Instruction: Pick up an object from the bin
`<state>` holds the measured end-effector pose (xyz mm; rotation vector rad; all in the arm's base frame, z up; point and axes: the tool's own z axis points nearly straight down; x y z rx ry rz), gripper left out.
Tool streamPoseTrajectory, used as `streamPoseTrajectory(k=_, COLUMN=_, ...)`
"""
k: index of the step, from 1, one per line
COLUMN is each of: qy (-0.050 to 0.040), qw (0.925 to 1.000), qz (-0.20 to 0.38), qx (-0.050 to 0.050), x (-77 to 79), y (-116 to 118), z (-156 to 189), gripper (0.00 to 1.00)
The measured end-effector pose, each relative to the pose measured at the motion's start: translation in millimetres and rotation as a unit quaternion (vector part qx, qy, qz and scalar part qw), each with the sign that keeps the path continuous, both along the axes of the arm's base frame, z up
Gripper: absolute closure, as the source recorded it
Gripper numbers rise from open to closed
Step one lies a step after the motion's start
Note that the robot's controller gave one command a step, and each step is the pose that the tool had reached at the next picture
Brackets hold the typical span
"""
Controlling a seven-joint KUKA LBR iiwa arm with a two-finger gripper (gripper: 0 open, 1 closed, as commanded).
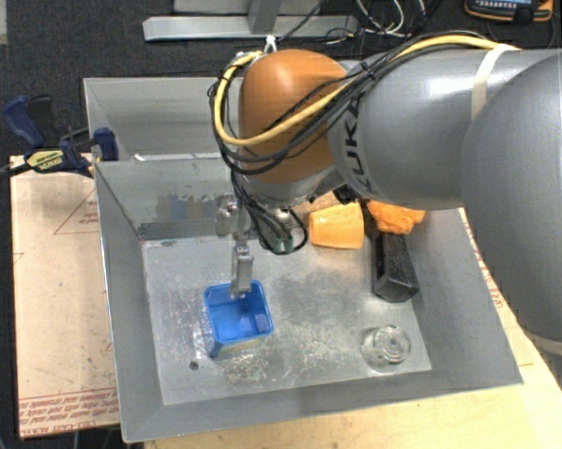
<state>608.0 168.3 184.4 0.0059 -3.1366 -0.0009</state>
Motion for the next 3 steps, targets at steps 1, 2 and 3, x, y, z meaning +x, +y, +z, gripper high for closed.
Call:
streamPoseTrajectory(k=1, qy=-0.0032, qw=1.0000, qz=-0.002, qx=0.000, x=1.2, y=-0.9, z=5.1, gripper=0.00)
streamPoseTrajectory(k=2, qy=-0.0038, qw=0.9984, qz=0.056, qx=0.001, x=-9.6, y=-7.9, z=-37.9, gripper=0.00)
streamPoseTrajectory(k=3, qy=-0.0012, qw=0.9919, qz=0.127, qx=0.001, x=-15.1, y=-12.1, z=-66.1, gripper=0.00)
